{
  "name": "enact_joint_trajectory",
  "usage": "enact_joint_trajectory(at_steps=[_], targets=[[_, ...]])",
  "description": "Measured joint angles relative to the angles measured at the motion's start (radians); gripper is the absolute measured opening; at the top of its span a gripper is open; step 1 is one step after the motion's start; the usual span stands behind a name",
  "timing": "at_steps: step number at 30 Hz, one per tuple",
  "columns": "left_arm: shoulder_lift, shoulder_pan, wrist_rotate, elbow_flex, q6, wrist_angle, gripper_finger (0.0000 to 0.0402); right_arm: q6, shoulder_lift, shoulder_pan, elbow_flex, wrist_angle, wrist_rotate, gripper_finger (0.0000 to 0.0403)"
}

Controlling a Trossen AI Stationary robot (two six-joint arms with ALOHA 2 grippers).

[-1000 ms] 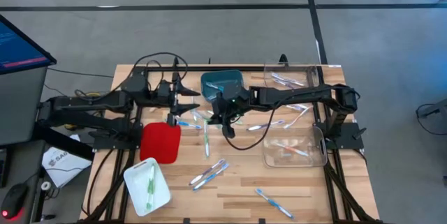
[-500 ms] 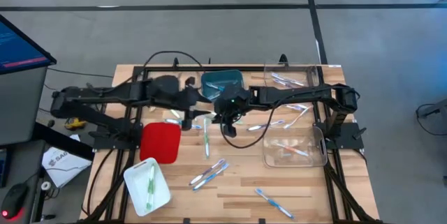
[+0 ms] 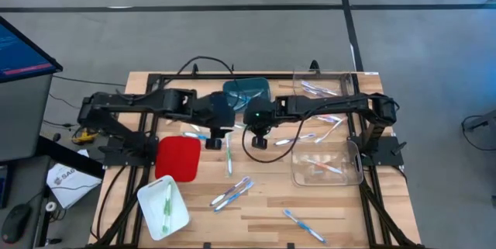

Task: Pick & Place Toothbrushes
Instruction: Put the green toothbrush into the white bin

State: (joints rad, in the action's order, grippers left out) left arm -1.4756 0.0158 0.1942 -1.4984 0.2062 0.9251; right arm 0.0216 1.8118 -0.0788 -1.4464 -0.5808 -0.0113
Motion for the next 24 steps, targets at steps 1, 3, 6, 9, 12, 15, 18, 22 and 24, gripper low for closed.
enact_joint_trajectory(at_steps=[1,3,6,9,12,15,18,22,24], targets=[[-0.01,0.0,0.0,-0.003,0.0,0.018,0.0173,0.0,0.0,0.004,0.0,0.001,0.0,0.001],[-0.027,-0.005,0.0,-0.009,0.0,0.035,0.0173,0.001,0.0,0.008,0.0,0.001,0.001,0.001],[-0.044,-0.005,0.0,-0.01,0.006,0.047,0.0173,0.004,0.0,0.015,0.0,-0.003,0.001,0.001],[-0.052,-0.006,0.0,-0.01,0.036,0.063,0.0173,0.004,0.0,0.02,0.0,-0.003,0.0,0.001],[-0.053,-0.006,0.0,-0.01,0.052,0.063,0.0173,0.004,0.0,0.025,-0.006,-0.012,-0.032,0.001],[-0.063,-0.008,0.0,-0.011,0.075,0.059,0.0173,0.004,0.0,0.028,-0.015,-0.022,-0.043,0.001],[-0.082,-0.02,0.007,-0.011,0.086,0.063,0.0173,0.004,0.0,0.034,-0.015,-0.021,-0.044,0.001],[-0.11,-0.036,0.025,-0.01,0.108,0.08,0.0173,0.004,0.0,0.034,-0.015,-0.021,-0.046,0.001],[-0.119,-0.039,0.029,-0.01,0.111,0.084,0.0173,0.003,0.0,0.033,-0.015,-0.023,-0.046,0.001]])
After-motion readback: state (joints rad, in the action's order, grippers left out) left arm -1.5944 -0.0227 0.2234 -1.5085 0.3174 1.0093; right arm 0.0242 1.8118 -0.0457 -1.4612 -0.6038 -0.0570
